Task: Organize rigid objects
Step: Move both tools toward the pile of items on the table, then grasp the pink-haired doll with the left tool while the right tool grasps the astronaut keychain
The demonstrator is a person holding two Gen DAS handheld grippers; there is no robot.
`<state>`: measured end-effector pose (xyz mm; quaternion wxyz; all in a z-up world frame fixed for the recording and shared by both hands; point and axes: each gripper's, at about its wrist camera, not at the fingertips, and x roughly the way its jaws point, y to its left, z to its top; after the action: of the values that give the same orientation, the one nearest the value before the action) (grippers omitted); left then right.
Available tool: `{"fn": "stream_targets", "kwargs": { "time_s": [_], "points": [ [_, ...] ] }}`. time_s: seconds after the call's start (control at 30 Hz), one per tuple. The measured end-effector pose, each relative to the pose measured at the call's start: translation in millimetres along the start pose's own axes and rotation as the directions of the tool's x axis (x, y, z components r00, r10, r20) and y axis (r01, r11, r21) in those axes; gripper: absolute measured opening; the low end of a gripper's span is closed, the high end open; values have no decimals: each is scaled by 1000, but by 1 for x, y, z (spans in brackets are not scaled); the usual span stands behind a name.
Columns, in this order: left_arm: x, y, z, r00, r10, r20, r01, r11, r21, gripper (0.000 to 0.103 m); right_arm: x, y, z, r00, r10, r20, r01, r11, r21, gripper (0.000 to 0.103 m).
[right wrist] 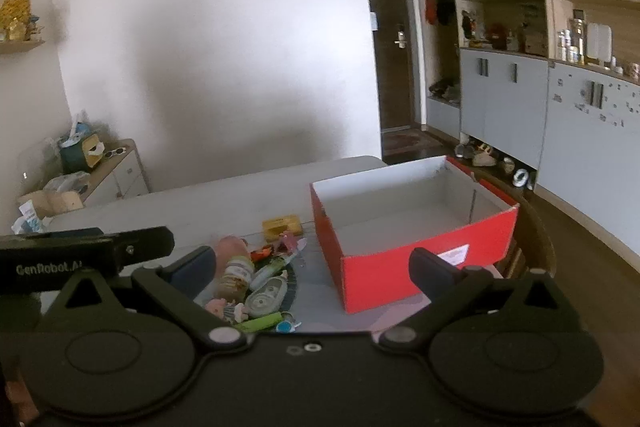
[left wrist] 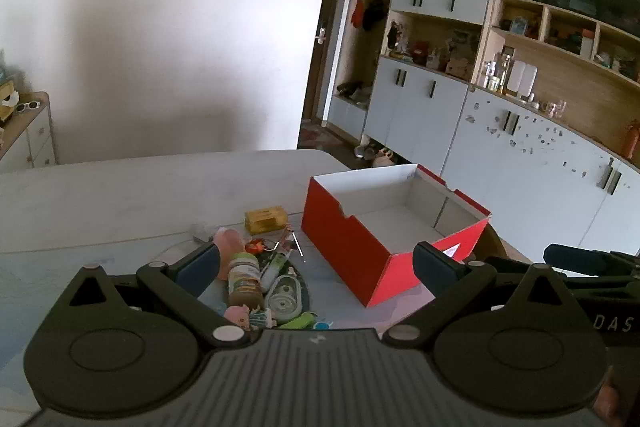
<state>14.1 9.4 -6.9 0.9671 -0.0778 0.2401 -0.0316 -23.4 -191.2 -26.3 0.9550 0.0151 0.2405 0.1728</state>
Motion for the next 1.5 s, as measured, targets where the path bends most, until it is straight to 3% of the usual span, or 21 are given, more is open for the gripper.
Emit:
{"fn": "stream_targets", "kwargs": {
  "time_s": [0.27,0.53,0.87,1.13,1.5],
  "points": [
    [19,14,-4,999,26,-45,-27,999,-18,103,22,2,-7,996,80,-26,-82,995,-59,103],
    [54,32,-15,990,65,-121,-69,997,-31,103,68,1,-22,976,163,-142,-174,982,-67,102],
    [117,61,-20,971,113,-212,-133,988,-81,103,114,3,-38,917,279,-284,-332,930,-158,99],
    [162,70,-32,945,133,-299,-169,981,-98,102,158,-3,-52,878,274,-393,-363,916,-170,88],
    [191,75,-68,915,86,-394,-134,986,-98,98,193,-9,-68,811,300,-502,-382,922,-66,72]
  ]
}}
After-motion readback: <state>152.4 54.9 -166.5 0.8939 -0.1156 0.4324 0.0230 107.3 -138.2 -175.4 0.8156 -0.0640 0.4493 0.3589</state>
